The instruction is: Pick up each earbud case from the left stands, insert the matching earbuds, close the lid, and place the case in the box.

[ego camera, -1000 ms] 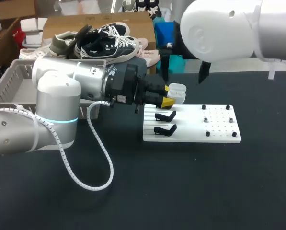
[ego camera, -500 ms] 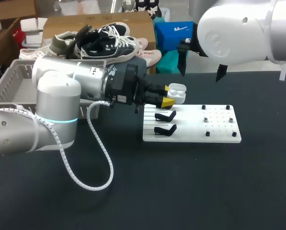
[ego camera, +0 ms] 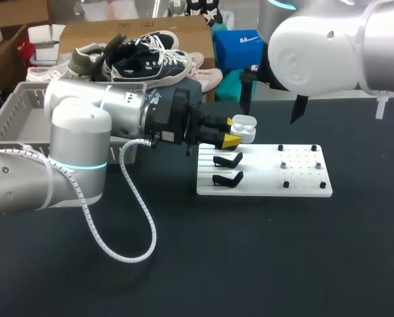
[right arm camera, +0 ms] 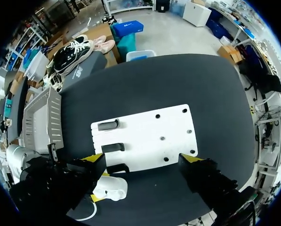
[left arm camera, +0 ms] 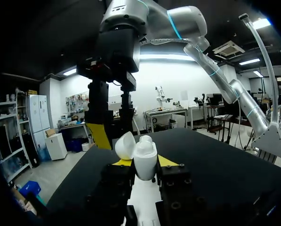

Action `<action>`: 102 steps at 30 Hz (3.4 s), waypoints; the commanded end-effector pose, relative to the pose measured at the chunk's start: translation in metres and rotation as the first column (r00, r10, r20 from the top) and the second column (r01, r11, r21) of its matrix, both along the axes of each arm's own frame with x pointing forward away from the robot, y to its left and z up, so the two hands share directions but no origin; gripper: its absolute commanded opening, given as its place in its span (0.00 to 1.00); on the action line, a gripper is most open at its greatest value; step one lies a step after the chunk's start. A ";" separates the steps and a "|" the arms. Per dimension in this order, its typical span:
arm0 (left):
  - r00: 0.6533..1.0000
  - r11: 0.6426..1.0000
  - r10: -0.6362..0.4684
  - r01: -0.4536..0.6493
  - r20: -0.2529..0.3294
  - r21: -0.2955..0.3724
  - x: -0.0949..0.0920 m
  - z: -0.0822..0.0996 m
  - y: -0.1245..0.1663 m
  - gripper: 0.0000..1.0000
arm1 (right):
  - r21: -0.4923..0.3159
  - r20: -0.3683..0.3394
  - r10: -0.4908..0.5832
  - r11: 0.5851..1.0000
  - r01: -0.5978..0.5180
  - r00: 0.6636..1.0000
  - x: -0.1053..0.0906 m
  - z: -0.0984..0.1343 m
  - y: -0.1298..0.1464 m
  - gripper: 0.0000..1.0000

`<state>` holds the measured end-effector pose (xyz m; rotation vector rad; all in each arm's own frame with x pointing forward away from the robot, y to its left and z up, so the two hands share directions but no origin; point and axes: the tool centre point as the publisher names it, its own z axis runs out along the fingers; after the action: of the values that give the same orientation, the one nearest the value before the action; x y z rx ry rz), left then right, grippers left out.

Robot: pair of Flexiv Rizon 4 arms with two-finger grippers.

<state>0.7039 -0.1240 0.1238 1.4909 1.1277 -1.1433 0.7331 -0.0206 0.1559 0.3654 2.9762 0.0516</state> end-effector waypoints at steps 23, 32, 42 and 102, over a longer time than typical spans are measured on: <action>1.000 1.000 0.001 -0.001 0.001 -0.002 0.000 0.000 0.000 0.00 | 0.063 0.026 0.022 0.998 -0.023 0.999 -0.032 0.016 -0.011 1.00; 1.000 1.000 0.010 -0.010 -0.009 -0.010 -0.002 0.003 0.007 0.00 | 0.107 0.153 0.020 0.994 -0.037 0.988 -0.045 0.037 -0.039 1.00; 0.991 0.992 0.129 -0.129 -0.041 -0.003 -0.012 0.024 0.046 0.00 | 0.157 0.155 0.112 0.978 -0.137 0.981 -0.065 0.038 -0.064 1.00; 0.502 0.492 0.864 -0.822 -0.043 0.288 0.083 0.024 0.265 1.00 | 0.162 0.155 0.118 0.976 -0.143 0.981 -0.066 0.037 -0.065 1.00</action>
<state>0.8109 0.1425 0.1418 0.7330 1.9239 -0.4272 0.6697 -0.0847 0.1931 0.1707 2.8608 0.3381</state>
